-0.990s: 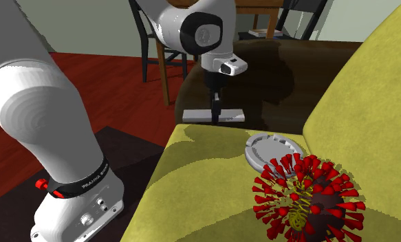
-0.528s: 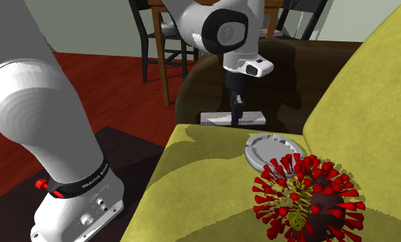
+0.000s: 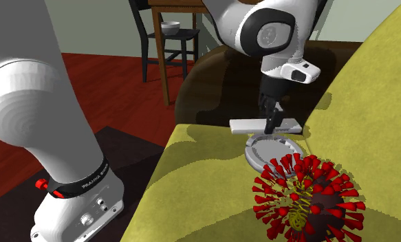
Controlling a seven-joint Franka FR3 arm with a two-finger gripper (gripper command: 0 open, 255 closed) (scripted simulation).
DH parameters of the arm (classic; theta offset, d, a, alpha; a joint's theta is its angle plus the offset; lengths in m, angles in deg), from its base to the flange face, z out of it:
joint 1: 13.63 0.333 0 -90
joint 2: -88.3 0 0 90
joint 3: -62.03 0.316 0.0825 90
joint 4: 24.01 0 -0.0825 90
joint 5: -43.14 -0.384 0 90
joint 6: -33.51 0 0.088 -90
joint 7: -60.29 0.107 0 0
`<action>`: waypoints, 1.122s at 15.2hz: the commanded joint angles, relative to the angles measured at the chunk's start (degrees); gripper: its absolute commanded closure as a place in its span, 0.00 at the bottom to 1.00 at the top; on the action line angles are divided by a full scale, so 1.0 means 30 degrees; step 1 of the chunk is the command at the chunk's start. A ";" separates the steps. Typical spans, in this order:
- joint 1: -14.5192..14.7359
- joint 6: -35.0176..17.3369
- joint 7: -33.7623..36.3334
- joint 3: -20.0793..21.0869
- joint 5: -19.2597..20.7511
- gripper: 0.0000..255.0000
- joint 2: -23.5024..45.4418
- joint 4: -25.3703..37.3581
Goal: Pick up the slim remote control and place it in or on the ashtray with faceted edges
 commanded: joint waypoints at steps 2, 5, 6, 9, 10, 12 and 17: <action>-0.0752 0.0643 -0.1570 -0.0306 -0.0795 1.00 0.1573 0.2126; -0.1017 0.0357 -0.2036 -0.0268 -0.1171 1.00 0.2325 0.2544; -0.1045 0.0131 -0.2101 -0.0232 -0.1272 1.00 0.2513 0.2493; -0.1137 -0.0539 -0.2306 -0.0109 -0.1585 1.00 0.3093 0.2368; -0.1172 -0.0759 -0.2377 -0.0063 -0.1694 1.00 0.3292 0.2335; -0.1246 -0.1195 -0.2522 0.0038 -0.1915 1.00 0.3698 0.2282; -0.1483 -0.2323 -0.2923 0.0362 -0.2525 1.00 0.4825 0.2225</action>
